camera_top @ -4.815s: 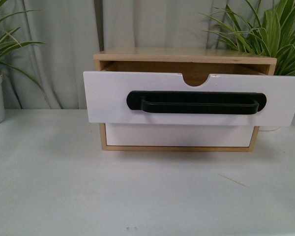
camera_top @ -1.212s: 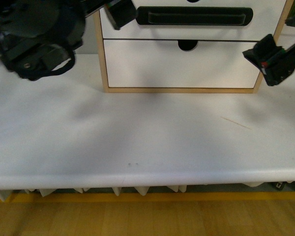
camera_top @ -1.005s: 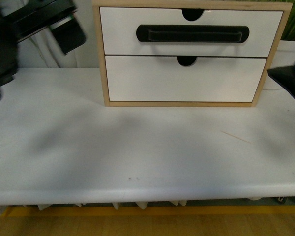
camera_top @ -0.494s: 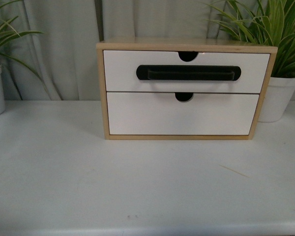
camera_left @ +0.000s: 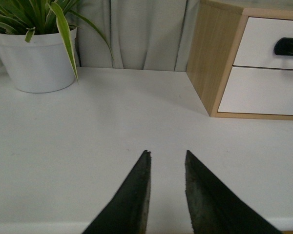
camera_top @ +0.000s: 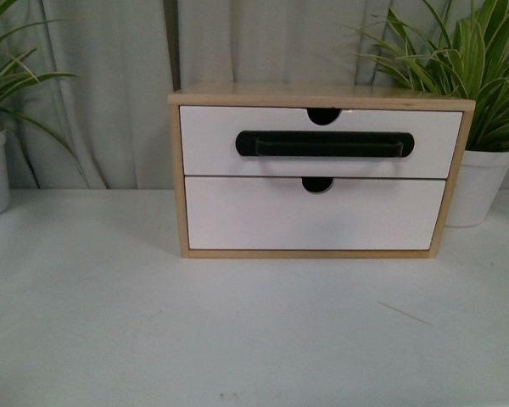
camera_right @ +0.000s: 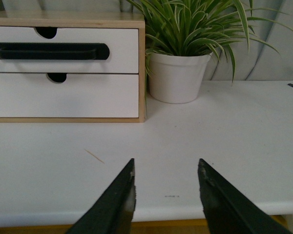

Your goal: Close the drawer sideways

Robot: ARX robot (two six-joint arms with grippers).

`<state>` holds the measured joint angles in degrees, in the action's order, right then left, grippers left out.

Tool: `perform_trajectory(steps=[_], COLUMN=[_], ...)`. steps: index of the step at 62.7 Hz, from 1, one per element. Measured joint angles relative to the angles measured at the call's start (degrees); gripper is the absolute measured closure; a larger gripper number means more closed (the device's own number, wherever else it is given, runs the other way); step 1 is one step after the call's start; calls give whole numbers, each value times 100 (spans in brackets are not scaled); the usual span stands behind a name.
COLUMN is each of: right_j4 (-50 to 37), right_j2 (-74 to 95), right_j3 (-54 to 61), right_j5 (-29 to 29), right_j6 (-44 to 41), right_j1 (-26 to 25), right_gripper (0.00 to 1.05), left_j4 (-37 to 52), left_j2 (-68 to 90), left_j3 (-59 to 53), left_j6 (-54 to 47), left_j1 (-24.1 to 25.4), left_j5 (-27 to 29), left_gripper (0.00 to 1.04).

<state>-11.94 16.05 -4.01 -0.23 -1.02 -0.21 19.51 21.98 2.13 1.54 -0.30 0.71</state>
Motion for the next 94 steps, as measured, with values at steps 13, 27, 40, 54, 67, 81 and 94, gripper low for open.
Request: perform_trajectory(steps=[13,27,40,54,67,81,94], right_j4=[173,979,1187,1187,1191,1191,1191], right_j2=[-328,-1193,-1580,-1582,-1582,-1582,-1582], right_j3=[131,367,367,365,365,365,365], right_j5=[2,-4,-2,-2,-2,-2,-2], right_j6=[24,26,28,28,28,28,28], right_j1=[0,2,2,2,2,2,2], right_gripper=[103,103,103,103,103,69,17], left_j4=[-122,-608,-1073,-1939,-1943,-1943,-1943], left_j2=[-382,-883,-1331,-2164,-2173,-2173,-2173], left_j3=[-168,-168,-168,-166,-166,-166,-166], left_j6=[-81,-109,-109,-111,-111,-111,-111], left_j1=[13,15,15,15,15,15,15], left_j5=[-61,-59,-68,-68,-68,-68,-68], left_gripper=[101,101,101,101,101,60,8])
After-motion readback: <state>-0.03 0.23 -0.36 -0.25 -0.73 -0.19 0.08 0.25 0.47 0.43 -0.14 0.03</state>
